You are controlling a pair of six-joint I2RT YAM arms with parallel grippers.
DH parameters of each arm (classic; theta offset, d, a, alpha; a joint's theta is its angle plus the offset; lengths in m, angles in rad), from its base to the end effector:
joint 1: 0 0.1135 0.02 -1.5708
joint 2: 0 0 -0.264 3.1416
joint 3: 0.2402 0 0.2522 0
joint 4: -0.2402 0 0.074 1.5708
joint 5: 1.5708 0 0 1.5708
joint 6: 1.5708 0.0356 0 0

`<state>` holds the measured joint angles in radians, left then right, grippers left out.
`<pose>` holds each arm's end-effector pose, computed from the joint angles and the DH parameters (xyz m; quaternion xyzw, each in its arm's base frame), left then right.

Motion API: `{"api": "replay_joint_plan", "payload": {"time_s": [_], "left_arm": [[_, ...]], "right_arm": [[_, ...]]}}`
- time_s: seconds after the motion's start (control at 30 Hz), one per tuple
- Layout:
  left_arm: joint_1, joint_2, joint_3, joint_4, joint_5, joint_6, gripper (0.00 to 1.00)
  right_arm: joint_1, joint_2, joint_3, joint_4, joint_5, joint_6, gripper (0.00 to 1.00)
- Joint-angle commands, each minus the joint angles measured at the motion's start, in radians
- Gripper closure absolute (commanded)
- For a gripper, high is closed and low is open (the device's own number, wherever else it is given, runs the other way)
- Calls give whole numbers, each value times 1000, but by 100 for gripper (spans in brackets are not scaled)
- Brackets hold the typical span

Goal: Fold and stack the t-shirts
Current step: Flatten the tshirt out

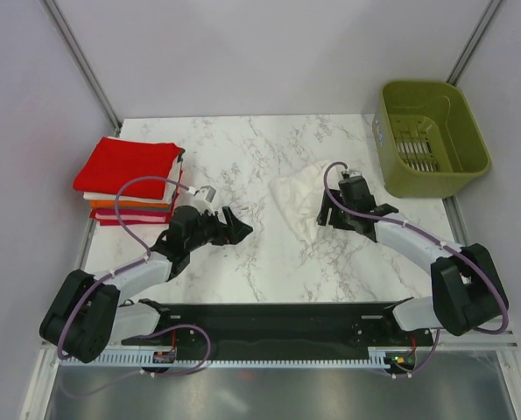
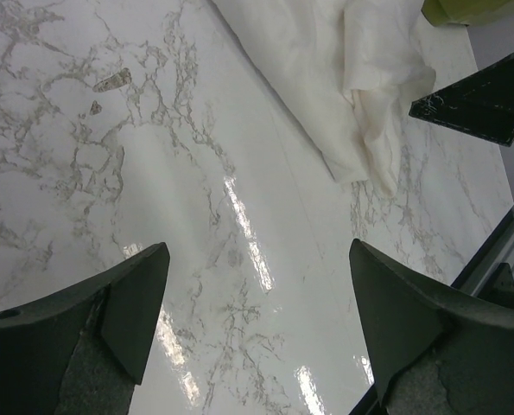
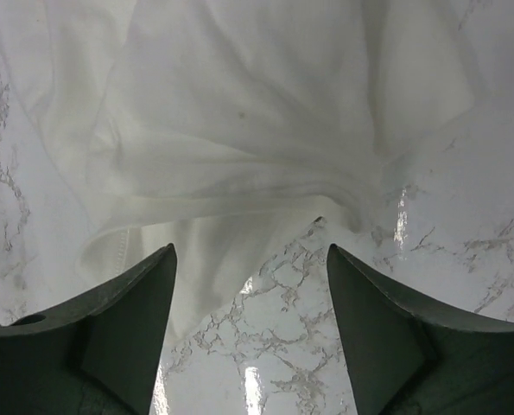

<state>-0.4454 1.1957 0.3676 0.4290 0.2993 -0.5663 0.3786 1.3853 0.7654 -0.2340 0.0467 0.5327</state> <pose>0.2054 -0.1097 0.1773 0.0325 0.8274 -0.3736 0.4181 0.2585 0.1010 0.1969 0.0802 0.9328 0.1347 0.3246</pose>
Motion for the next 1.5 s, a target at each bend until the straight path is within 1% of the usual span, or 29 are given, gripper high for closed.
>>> {"api": "replay_joint_plan", "payload": {"time_s": [0.0,0.1,0.13,0.23,0.27,0.37,0.5,0.57,0.6,0.67,0.83,0.87,0.93,0.97,1.0,1.1,1.13,1.2,1.23,1.3,1.33,1.4,1.43,1.47], "left_arm": [[-3,18,40,50,34,5,9],[-3,44,53,50,41,2,10],[-3,51,56,50,46,0,11],[-3,70,65,50,63,0,13],[-3,70,64,50,64,3,13],[-3,67,63,48,70,5,13],[-3,64,65,50,84,9,13],[-3,62,62,51,87,9,13],[-3,59,62,51,92,9,14],[-3,56,62,51,95,8,14],[-3,51,60,51,96,8,14],[-3,50,60,51,100,8,14],[-3,45,62,51,101,8,14],[-3,44,59,51,101,8,14],[-3,39,59,51,100,6,14],[-3,35,57,50,96,9,14],[-3,35,57,50,95,11,14],[-3,35,56,50,95,11,14],[-3,35,56,50,93,11,14],[-3,38,59,50,90,14,14],[-3,41,57,50,87,14,14],[-3,41,57,48,84,16,15],[-3,39,56,45,75,16,15],[-3,35,56,42,69,19,15]], "right_arm": [[42,-26,41,-10,91,-68,24],[65,-31,9,39,68,-66,30],[77,-29,9,45,71,-63,30],[112,-6,35,36,146,-68,29],[118,0,38,21,215,-66,28],[123,-14,25,24,316,-33,28],[121,-35,-17,61,384,7,26],[112,-32,-12,64,371,19,23],[100,-34,-8,62,316,20,23],[59,-43,3,64,263,26,22],[27,0,41,38,291,30,22],[13,30,41,39,274,41,22],[-26,53,28,58,228,58,27],[-36,69,23,85,173,59,31],[-41,70,18,94,157,61,43],[-43,40,9,116,121,55,70],[-41,22,5,130,107,38,84],[-27,-29,6,147,38,18,94],[0,-43,26,150,19,15,100],[43,-61,67,142,-43,15,100],[92,-60,131,133,-77,21,100],[149,-28,219,101,-109,32,100],[210,-13,327,82,-122,32,100],[238,24,389,37,-125,27,100]]}}
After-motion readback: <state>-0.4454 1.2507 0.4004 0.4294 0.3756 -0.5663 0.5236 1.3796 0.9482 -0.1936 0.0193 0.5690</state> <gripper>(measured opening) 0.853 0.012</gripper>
